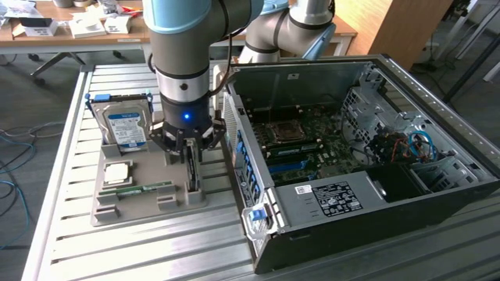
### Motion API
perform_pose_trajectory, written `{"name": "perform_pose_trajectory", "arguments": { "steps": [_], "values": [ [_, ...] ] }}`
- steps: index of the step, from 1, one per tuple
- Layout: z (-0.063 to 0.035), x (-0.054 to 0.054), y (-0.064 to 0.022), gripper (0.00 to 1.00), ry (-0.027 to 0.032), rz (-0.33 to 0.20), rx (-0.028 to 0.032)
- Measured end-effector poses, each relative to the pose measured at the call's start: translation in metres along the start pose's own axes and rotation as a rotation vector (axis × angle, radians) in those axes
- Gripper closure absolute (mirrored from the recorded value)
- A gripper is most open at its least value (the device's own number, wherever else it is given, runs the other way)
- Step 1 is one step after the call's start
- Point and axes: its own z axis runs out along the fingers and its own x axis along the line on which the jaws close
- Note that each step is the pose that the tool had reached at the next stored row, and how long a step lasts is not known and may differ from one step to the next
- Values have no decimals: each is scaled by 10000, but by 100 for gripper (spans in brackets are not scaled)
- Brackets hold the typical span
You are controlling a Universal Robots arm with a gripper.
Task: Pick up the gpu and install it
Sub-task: 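Pick up the gpu and move the gpu toward the slot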
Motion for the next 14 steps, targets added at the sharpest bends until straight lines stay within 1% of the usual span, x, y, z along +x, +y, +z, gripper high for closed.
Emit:
{"name": "perform_pose_trajectory", "arguments": {
  "steps": [14],
  "values": [
    [7,5,-1,58,1,0,0]
  ]
}}
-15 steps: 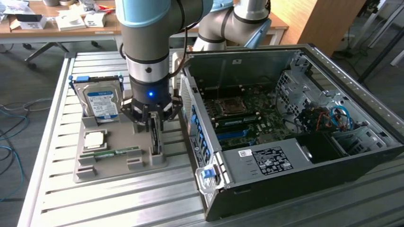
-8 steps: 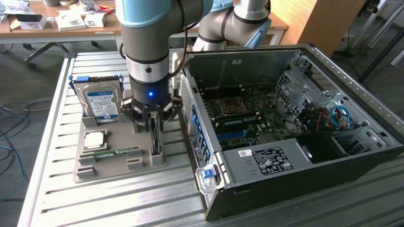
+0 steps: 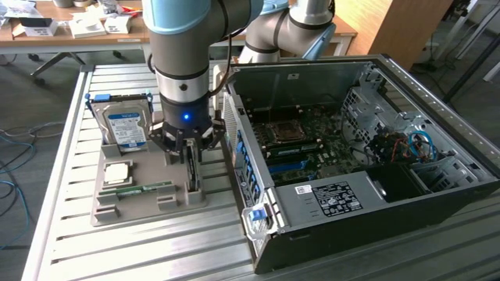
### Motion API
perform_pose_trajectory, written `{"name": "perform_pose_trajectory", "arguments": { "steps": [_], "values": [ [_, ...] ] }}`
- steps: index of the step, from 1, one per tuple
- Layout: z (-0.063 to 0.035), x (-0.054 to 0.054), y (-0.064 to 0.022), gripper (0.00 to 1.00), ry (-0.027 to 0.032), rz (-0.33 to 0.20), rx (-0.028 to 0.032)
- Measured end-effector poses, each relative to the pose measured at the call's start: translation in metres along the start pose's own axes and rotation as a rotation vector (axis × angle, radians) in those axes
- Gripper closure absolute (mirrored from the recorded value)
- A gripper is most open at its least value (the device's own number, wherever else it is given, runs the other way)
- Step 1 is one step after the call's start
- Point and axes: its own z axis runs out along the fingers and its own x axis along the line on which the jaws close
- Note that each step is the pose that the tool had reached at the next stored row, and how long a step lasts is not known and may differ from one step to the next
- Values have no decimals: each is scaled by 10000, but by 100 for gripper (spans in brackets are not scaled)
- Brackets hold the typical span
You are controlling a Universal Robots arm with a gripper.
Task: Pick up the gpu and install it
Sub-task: 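Pick up the gpu and move the gpu toward the slot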
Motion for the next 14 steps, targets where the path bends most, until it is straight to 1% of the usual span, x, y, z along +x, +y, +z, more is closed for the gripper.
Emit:
{"name": "perform_pose_trajectory", "arguments": {
  "steps": [14],
  "values": [
    [12,0,-1,58,0,0,0]
  ]
}}
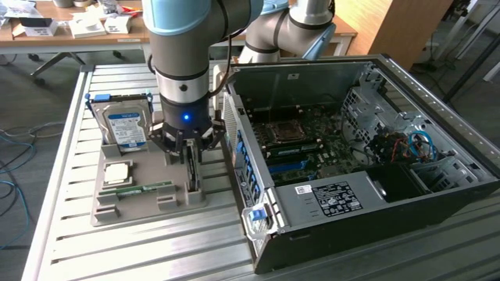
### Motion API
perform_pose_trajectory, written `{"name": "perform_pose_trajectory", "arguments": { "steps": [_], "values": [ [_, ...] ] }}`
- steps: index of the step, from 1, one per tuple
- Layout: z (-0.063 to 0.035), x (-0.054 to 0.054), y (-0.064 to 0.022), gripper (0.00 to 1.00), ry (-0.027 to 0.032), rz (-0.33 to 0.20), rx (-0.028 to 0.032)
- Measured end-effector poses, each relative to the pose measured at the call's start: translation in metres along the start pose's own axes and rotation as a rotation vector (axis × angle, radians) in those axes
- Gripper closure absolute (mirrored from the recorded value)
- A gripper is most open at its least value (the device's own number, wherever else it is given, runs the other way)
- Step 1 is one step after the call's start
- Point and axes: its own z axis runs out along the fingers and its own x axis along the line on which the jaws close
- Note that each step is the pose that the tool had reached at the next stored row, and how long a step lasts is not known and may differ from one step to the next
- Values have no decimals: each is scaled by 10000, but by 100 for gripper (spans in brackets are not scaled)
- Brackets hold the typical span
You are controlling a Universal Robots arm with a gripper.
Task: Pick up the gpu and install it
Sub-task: 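Pick up the gpu and move the gpu toward the slot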
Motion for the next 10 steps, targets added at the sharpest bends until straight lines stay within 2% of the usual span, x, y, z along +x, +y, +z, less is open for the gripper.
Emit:
{"name": "perform_pose_trajectory", "arguments": {
  "steps": [10],
  "values": [
    [9,0,0,58,0,0,0]
  ]
}}
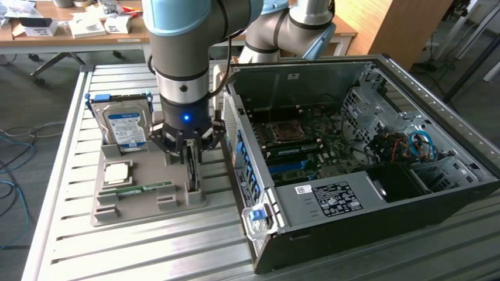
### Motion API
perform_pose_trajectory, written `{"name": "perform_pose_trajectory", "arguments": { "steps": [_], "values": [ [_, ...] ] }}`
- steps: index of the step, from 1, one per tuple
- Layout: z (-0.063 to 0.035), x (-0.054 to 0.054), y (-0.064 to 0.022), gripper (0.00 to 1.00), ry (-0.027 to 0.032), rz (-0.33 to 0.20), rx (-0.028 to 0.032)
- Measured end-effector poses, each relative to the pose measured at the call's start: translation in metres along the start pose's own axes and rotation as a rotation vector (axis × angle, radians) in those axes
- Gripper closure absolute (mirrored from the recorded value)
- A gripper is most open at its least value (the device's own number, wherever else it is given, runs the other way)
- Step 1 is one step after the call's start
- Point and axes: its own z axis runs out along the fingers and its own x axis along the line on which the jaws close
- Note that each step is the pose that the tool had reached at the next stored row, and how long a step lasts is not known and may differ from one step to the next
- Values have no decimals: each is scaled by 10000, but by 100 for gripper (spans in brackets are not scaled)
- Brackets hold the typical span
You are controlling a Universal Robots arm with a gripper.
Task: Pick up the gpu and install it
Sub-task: 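Pick up the gpu and move the gpu toward the slot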
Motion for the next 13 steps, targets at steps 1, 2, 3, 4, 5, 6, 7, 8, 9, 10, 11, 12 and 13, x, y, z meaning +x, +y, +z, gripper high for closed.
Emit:
{"name": "perform_pose_trajectory", "arguments": {
  "steps": [1,2,3,4,5,6,7,8,9,10,11,12,13],
  "values": [
    [5,0,0,58,-3,0,-3],
    [7,0,0,58,-3,-1,-2],
    [7,0,0,58,-2,0,-2],
    [6,0,0,58,-1,0,-1],
    [6,1,1,58,-1,1,-1],
    [8,3,1,58,-1,0,-1],
    [8,3,1,58,-1,0,-1],
    [8,3,1,58,-1,0,-1],
    [9,3,1,58,-1,0,-1],
    [9,4,1,58,-1,1,-1],
    [10,4,1,58,-1,0,-1],
    [10,4,1,58,-1,0,-1],
    [10,4,1,58,-1,0,-1]
  ]
}}
